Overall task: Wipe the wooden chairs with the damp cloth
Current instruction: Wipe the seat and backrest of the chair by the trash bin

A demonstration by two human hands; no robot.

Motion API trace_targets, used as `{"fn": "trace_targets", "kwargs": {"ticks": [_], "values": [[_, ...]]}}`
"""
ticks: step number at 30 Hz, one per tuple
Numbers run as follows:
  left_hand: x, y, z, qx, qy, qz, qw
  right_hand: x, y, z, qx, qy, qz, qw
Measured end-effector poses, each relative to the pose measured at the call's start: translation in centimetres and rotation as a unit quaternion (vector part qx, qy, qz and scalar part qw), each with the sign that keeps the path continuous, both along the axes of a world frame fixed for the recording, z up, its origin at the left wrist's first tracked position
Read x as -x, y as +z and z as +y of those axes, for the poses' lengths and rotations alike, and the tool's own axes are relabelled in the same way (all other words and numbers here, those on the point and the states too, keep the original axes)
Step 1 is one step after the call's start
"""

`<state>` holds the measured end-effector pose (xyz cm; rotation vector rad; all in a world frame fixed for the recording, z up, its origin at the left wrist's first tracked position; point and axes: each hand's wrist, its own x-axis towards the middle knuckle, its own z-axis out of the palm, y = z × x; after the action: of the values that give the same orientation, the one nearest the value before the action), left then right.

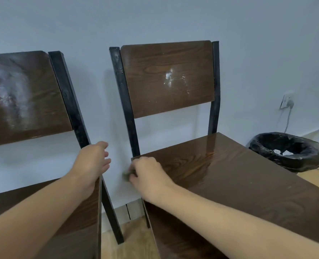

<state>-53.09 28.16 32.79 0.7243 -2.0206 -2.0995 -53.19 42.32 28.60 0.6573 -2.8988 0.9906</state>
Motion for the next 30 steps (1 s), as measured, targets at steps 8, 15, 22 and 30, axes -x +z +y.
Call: {"fn": "trace_targets", "kwargs": {"ticks": [8,15,22,30], "values": [[-0.3,-0.3,-0.6,0.004,-0.011,-0.008,1.0,5.8,2.6,7.6,0.049,-0.162,0.064,0.983],[-0.7,-2.1,-0.9,-0.009,-0.01,-0.018,1.0,5.0,0.0,8.8,-0.066,-0.211,0.062,0.973],[-2.0,-2.2,-2.1,-0.028,-0.006,-0.028,0.999,3.9,-0.3,8.2,-0.142,-0.044,0.069,0.987],[-2.7,-2.1,-2.2,-0.051,-0.008,-0.031,0.998,1.1,-0.7,8.2,-0.083,-0.002,0.123,0.989]]}}
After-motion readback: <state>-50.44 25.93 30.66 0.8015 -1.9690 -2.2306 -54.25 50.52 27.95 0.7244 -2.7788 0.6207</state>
